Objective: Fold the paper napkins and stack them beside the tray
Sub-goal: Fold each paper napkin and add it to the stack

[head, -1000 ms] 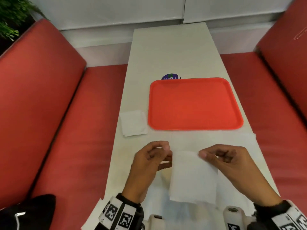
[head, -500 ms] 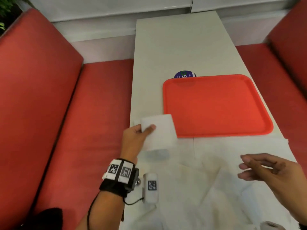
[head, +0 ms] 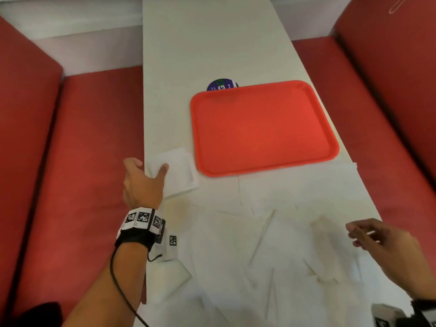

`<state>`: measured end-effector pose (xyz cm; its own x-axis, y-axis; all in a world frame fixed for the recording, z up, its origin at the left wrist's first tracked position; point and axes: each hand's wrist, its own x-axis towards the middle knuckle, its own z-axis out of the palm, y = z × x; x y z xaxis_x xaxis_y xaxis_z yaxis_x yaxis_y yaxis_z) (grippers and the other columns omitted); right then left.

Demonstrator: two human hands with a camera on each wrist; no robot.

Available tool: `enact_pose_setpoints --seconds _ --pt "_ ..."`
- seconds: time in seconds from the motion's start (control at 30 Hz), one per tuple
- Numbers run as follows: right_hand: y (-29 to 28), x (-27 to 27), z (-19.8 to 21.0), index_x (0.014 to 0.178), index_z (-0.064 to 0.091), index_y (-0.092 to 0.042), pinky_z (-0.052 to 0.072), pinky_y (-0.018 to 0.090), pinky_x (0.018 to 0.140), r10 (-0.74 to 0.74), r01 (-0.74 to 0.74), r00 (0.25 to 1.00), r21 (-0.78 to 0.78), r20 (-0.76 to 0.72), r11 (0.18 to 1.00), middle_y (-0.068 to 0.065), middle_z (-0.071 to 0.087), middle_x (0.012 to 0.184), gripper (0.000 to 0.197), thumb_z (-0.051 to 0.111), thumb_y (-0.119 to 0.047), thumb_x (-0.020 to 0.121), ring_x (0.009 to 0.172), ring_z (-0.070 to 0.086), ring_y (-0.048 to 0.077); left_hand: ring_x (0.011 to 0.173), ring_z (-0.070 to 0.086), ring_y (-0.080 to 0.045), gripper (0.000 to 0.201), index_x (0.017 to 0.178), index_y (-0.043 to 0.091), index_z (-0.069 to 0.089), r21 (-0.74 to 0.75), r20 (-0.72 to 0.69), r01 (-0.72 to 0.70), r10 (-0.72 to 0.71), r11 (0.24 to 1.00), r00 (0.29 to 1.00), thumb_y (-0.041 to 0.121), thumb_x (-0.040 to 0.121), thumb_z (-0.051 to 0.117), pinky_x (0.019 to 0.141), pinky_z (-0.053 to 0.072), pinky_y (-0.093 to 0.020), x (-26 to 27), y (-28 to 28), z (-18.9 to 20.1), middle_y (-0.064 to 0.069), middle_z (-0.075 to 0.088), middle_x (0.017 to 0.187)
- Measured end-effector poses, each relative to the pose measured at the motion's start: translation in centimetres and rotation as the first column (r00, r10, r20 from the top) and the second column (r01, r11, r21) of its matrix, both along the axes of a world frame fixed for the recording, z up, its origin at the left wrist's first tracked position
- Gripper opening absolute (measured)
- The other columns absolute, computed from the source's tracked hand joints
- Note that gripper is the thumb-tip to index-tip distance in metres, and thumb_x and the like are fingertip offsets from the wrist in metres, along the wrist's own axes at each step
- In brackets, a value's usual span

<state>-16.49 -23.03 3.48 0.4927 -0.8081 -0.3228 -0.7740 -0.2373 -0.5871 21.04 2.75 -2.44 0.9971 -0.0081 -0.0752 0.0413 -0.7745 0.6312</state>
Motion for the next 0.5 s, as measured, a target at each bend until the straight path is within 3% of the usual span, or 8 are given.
enact_pose_setpoints --seconds 0.07,0.17,0.23,0.3,0.37,0.43,0.5 --pt "-0.6 -0.8 -0.3 0.081 0.072 -0.037 0.052 0.026 0.059 0.055 -0.055 0.998 -0.03 -0.029 0.998 -0.017 0.073 0.069 0.004 0.071 -0.039 0.085 0.07 0.066 -0.006 0.087 0.052 -0.025 0.05 0.115 0.015 0.044 -0.042 0.039 -0.019 0.021 0.999 0.999 0.048 0.088 0.07 0.073 0.04 -0.037 -1.2 0.4 1.2 -0.003 0.056 0.098" --pt "-1.8 -2.9 -1.0 0.092 0.073 -0.031 0.049 0.011 0.065 0.115 -0.115 0.993 -0.038 -0.004 0.993 -0.013 0.072 0.088 0.008 0.074 -0.025 0.087 0.081 0.063 -0.006 0.088 0.052 -0.023 0.035 0.112 0.011 0.051 -0.139 0.068 0.009 0.001 0.99 0.998 0.033 0.092 0.068 0.075 0.038 -0.034 -3.7 0.7 3.9 -0.005 0.055 0.094" --pt "-3.1 -5.1 -2.0 0.098 0.071 -0.033 0.048 0.014 0.068 0.184 -0.186 0.982 -0.046 -0.05 0.982 -0.01 0.068 0.097 0.018 0.076 -0.021 0.086 0.083 0.064 0.0 0.078 0.052 -0.022 0.023 0.106 0.013 0.056 -0.174 0.035 0.093 -0.088 0.98 0.995 0.024 0.091 0.069 0.074 0.038 -0.034 -6.5 0.3 5.6 -0.003 0.055 0.083" --pt "-4.7 -7.8 -3.4 0.108 0.066 -0.036 0.049 0.031 0.086 0.247 -0.257 0.955 -0.042 -0.164 0.965 -0.007 0.062 0.11 0.032 0.078 -0.019 0.084 0.098 0.062 0.012 0.068 0.052 -0.015 0.016 0.101 0.013 0.059 -0.179 -0.01 0.22 -0.225 0.959 0.974 0.019 0.091 0.07 0.072 0.04 -0.033 -10.2 -0.5 6.8 0.0 0.054 0.073" --pt "-6.1 -10.4 -4.5 0.119 0.062 -0.036 0.039 0.042 0.106 0.288 -0.308 0.916 -0.029 -0.277 0.951 -0.004 0.059 0.124 0.044 0.08 -0.019 0.082 0.118 0.054 0.023 0.065 0.055 -0.017 0.01 0.095 0.015 0.062 -0.179 -0.057 0.341 -0.356 0.923 0.933 0.015 0.09 0.07 0.068 0.042 -0.027 -14.7 -2.0 7.2 -0.002 0.06 0.072" --pt "-6.9 -12.1 -5.4 0.129 0.057 -0.035 0.028 0.046 0.116 0.339 -0.355 0.888 0.005 -0.312 0.935 -0.002 0.053 0.138 0.055 0.081 -0.023 0.08 0.13 0.045 0.024 0.068 0.057 -0.019 0.011 0.089 0.018 0.064 -0.182 -0.082 0.451 -0.471 0.874 0.879 0.011 0.088 0.072 0.061 0.039 -0.016 -19.0 -3.8 6.6 -0.007 0.063 0.07" --pt "-7.3 -12.9 -6.4 0.14 0.048 -0.037 0.02 0.045 0.12 0.389 -0.389 0.862 0.066 -0.325 0.919 -0.003 0.04 0.15 0.069 0.081 -0.031 0.08 0.139 0.034 0.023 0.065 0.057 -0.019 0.016 0.085 0.021 0.064 -0.171 -0.113 0.561 -0.582 0.81 0.805 0.008 0.085 0.074 0.057 0.038 -0.013 -22.8 -5.7 5.1 -0.006 0.06 0.063"
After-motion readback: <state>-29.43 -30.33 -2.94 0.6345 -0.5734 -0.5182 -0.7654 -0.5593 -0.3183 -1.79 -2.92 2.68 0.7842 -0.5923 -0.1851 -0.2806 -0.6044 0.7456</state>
